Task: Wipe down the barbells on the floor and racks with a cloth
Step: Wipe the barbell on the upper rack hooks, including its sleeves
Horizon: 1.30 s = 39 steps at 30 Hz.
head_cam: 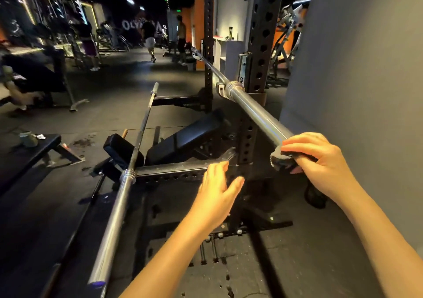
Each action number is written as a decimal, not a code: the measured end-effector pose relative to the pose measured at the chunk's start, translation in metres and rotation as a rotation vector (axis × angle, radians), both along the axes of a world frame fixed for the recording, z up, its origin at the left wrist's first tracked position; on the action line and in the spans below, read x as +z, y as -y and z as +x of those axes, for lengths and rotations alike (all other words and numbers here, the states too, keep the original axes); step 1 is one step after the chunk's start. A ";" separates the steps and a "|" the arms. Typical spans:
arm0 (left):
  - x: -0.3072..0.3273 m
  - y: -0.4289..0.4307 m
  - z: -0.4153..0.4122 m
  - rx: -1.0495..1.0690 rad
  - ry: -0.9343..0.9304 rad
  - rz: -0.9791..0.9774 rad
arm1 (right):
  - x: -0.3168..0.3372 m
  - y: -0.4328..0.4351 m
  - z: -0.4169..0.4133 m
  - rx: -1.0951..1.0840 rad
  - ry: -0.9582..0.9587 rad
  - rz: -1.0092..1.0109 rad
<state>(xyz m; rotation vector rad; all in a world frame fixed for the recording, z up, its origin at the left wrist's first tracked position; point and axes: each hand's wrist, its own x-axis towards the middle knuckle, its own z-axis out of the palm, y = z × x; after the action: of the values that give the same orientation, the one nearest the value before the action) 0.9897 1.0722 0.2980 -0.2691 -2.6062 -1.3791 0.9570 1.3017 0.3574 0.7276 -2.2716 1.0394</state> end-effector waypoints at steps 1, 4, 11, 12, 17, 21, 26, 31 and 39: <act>-0.002 0.007 -0.001 0.009 0.009 0.021 | 0.002 0.007 0.005 -0.020 -0.073 0.004; -0.008 0.029 -0.007 0.045 0.063 0.073 | 0.007 0.036 0.012 -0.077 -0.181 -0.033; -0.029 0.096 -0.018 0.231 0.144 0.075 | -0.027 0.127 -0.021 -0.072 0.147 -0.081; -0.033 0.107 -0.020 0.265 0.160 0.084 | -0.038 0.140 -0.032 -0.073 0.205 -0.089; -0.060 0.173 -0.030 0.395 0.266 0.070 | -0.107 0.203 -0.108 -0.087 0.420 -0.159; -0.091 0.222 -0.067 0.485 0.343 0.079 | -0.161 0.255 -0.173 -0.109 0.571 -0.259; -0.124 0.263 -0.162 0.510 0.420 0.049 | -0.203 0.308 -0.265 -0.192 0.734 -0.376; -0.140 0.273 -0.261 0.449 0.434 -0.023 | -0.219 0.334 -0.354 -0.308 0.735 -0.448; -0.182 0.270 -0.334 0.330 0.538 -0.073 | -0.341 0.338 -0.419 -0.358 0.814 0.171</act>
<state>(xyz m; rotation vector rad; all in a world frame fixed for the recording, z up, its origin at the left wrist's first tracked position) 0.6555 0.8019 0.1155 0.5804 -2.9289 -1.3811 0.5381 0.9640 0.0164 -0.1052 -3.0446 1.0905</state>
